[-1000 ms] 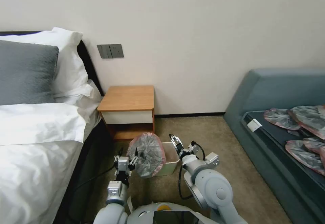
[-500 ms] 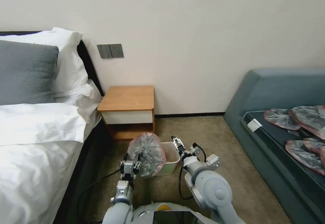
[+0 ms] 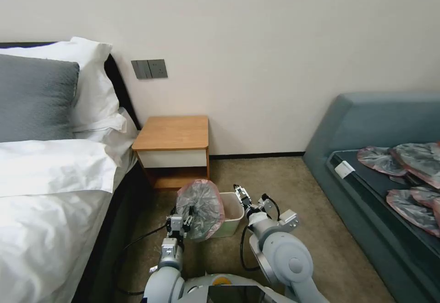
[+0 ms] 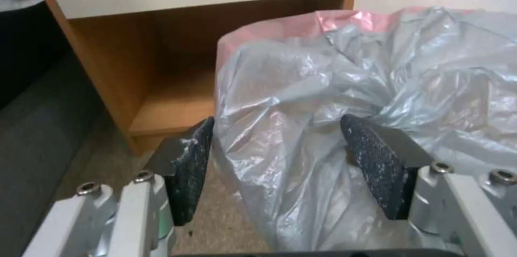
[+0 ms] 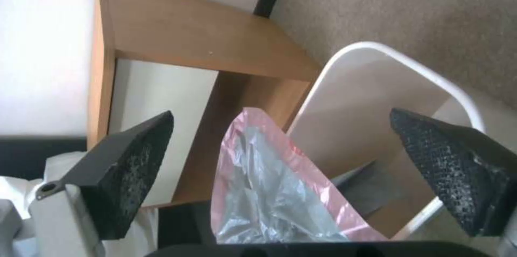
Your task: Pick up the garbage bag from the table and place it over the trash can.
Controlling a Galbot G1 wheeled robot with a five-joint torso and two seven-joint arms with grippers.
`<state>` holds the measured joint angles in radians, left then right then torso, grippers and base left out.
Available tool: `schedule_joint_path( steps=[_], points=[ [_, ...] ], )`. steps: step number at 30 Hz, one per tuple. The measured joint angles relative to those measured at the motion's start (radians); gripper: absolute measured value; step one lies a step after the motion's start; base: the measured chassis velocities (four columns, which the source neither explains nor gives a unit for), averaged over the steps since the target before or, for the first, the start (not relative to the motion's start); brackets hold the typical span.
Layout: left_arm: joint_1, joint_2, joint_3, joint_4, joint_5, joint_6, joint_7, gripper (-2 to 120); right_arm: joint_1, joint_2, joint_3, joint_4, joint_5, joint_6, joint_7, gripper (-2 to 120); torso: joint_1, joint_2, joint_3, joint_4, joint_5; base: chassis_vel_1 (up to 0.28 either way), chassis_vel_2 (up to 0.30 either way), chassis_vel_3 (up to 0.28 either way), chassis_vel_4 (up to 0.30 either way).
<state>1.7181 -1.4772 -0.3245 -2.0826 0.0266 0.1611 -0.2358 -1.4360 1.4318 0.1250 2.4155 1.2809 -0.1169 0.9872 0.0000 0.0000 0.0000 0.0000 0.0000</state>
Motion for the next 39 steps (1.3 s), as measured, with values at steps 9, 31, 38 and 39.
schedule_joint_path(
  steps=[9,31,38,39],
  points=[
    [-0.031,0.004,0.017,0.023,-0.02,0.022,-0.004,63,0.003,0.002,0.005,-0.002,-0.007,0.005,0.004,100,0.0,0.0,0.0,0.0,0.0,0.0,0.0,0.0,0.0],
    [-0.094,0.005,0.041,0.051,-0.072,0.109,-0.068,62,-0.006,0.007,0.006,-0.015,-0.046,0.009,0.001,100,0.0,0.0,0.0,0.0,0.0,0.0,0.0,0.0,0.0],
    [-0.124,0.003,0.047,0.07,-0.107,0.144,-0.076,62,-0.016,0.009,0.007,-0.017,-0.065,0.014,0.0,100,0.0,0.0,0.0,0.0,0.0,0.0,0.0,0.0,0.0],
    [-0.124,0.003,0.047,0.07,-0.107,0.144,-0.076,62,-0.016,0.009,0.007,-0.017,-0.065,0.014,0.0,100,0.0,0.0,0.0,0.0,0.0,0.0,0.0,0.0,0.0]
  ],
)
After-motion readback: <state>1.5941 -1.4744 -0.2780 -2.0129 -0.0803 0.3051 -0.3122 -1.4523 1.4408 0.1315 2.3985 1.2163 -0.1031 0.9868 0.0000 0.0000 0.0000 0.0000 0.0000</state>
